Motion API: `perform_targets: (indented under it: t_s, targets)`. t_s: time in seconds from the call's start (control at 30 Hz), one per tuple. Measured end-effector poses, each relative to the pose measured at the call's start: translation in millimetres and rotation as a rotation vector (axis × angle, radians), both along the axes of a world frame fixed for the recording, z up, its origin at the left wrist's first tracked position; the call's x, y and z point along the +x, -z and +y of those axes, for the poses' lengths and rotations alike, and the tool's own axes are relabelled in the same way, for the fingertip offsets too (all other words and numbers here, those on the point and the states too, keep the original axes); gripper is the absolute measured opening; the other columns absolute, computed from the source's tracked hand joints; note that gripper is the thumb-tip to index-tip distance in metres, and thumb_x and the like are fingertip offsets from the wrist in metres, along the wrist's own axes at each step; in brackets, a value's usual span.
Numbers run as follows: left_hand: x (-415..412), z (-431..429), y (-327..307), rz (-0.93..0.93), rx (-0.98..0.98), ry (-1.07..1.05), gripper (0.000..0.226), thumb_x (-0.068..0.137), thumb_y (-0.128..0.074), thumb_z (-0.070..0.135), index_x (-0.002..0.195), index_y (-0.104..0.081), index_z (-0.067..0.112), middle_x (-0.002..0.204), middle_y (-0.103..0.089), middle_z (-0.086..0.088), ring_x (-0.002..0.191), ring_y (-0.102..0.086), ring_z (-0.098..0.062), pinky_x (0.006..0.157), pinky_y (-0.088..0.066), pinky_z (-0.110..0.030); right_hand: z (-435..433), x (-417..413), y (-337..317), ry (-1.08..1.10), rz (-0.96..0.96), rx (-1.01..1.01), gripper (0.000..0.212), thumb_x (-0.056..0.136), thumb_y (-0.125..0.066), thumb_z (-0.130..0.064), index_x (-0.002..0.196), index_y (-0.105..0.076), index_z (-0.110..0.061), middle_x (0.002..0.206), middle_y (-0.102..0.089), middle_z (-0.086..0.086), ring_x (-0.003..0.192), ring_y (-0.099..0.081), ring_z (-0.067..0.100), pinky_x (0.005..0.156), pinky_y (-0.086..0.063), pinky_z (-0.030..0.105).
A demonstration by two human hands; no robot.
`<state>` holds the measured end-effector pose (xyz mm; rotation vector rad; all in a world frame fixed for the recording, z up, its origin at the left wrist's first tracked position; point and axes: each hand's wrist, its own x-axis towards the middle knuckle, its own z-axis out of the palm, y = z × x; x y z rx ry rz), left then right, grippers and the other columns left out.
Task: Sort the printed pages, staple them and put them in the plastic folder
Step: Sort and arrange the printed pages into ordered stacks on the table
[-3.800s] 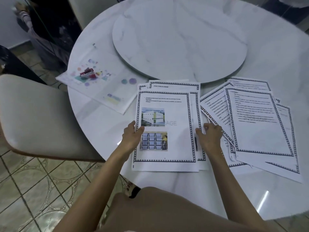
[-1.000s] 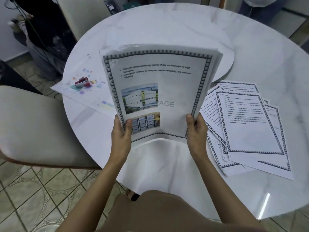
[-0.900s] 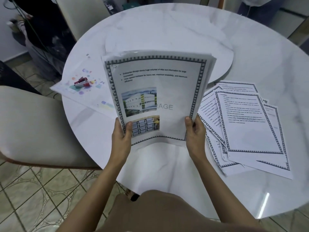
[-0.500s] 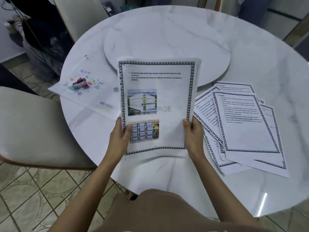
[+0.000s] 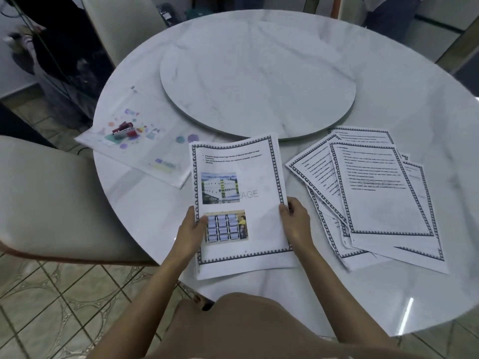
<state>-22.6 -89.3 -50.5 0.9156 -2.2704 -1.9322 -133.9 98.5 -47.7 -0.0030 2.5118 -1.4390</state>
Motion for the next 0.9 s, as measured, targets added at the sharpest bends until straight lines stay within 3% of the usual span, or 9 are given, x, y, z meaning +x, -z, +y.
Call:
perform_targets:
  t_s: [0.13, 0.23, 0.33, 0.57, 0.7, 0.8, 0.9]
  targets:
    - [0.6, -1.8, 4.0, -0.024, 0.022, -0.014, 0.024, 0.099, -0.037, 0.016, 0.122, -0.041, 0.022, 0.117, -0.052, 0.006, 0.107, -0.051, -0.013, 0.087, -0.039, -0.024, -1.7, -0.1, 3.8, 0.046, -0.022, -0.021, 0.020, 0.093, -0.048, -0.011, 0.109, -0.058, -0.005, 0.095, -0.061, 0.005, 0.084, -0.054, 0.017, 0.066, -0.041, 0.019]
    - [1.7, -4.6, 5.5, -0.041, 0.019, -0.028, 0.020, 0.099, -0.039, 0.017, 0.118, -0.042, 0.024, 0.116, -0.054, 0.005, 0.107, -0.052, -0.015, 0.083, -0.041, -0.023, -1.8, -1.4, 4.5, 0.095, -0.029, -0.056, 0.020, 0.090, -0.054, -0.010, 0.109, -0.058, -0.007, 0.092, -0.059, 0.002, 0.083, -0.054, 0.012, 0.061, -0.041, 0.005]
    - [2.5, -6.4, 5.4, -0.075, 0.027, -0.038, 0.027, 0.099, -0.039, 0.018, 0.125, -0.043, 0.019, 0.120, -0.052, 0.003, 0.108, -0.051, -0.016, 0.089, -0.040, -0.029, -0.6, -2.5, 5.0, 0.103, -0.042, -0.049, 0.020, 0.088, -0.057, -0.009, 0.108, -0.059, -0.007, 0.090, -0.058, 0.001, 0.081, -0.054, 0.010, 0.059, -0.041, 0.001]
    - [-3.3, -10.6, 3.5, -0.133, -0.004, -0.047, 0.030, 0.099, -0.038, 0.018, 0.129, -0.040, 0.013, 0.117, -0.048, 0.004, 0.105, -0.047, -0.016, 0.088, -0.036, -0.029, -2.4, -1.5, 9.4, 0.069, -0.019, -0.002, 0.022, 0.087, -0.058, -0.007, 0.109, -0.060, -0.006, 0.095, -0.061, 0.004, 0.085, -0.055, 0.012, 0.063, -0.041, 0.002]
    - [-4.4, -14.9, -0.5, -0.127, -0.022, -0.049, 0.032, 0.098, -0.042, 0.022, 0.128, -0.041, 0.012, 0.114, -0.049, 0.002, 0.104, -0.048, -0.017, 0.086, -0.036, -0.029, -3.4, 1.2, 12.1, 0.009, 0.024, 0.065, 0.025, 0.087, -0.056, -0.005, 0.111, -0.061, -0.007, 0.102, -0.059, 0.007, 0.085, -0.054, 0.013, 0.073, -0.038, 0.010]
    - [-5.4, -23.0, -2.2, -0.151, -0.079, -0.064, 0.032, 0.097, -0.045, 0.020, 0.126, -0.043, 0.009, 0.116, -0.054, -0.003, 0.100, -0.050, -0.018, 0.083, -0.038, -0.029, -2.4, 1.7, 13.3, -0.005, 0.042, 0.086, 0.025, 0.086, -0.055, -0.002, 0.109, -0.063, -0.007, 0.100, -0.057, 0.006, 0.083, -0.053, 0.013, 0.068, -0.036, -0.003]
    - [-3.3, -34.1, -3.0, -0.170, -0.131, -0.089, 0.034, 0.095, -0.047, 0.018, 0.128, -0.043, 0.009, 0.120, -0.058, -0.011, 0.096, -0.052, -0.020, 0.080, -0.039, -0.029, -1.9, 1.5, 13.6, -0.022, 0.040, 0.092, 0.023, 0.088, -0.053, -0.005, 0.107, -0.065, -0.009, 0.097, -0.058, 0.005, 0.081, -0.052, 0.011, 0.067, -0.034, -0.006]
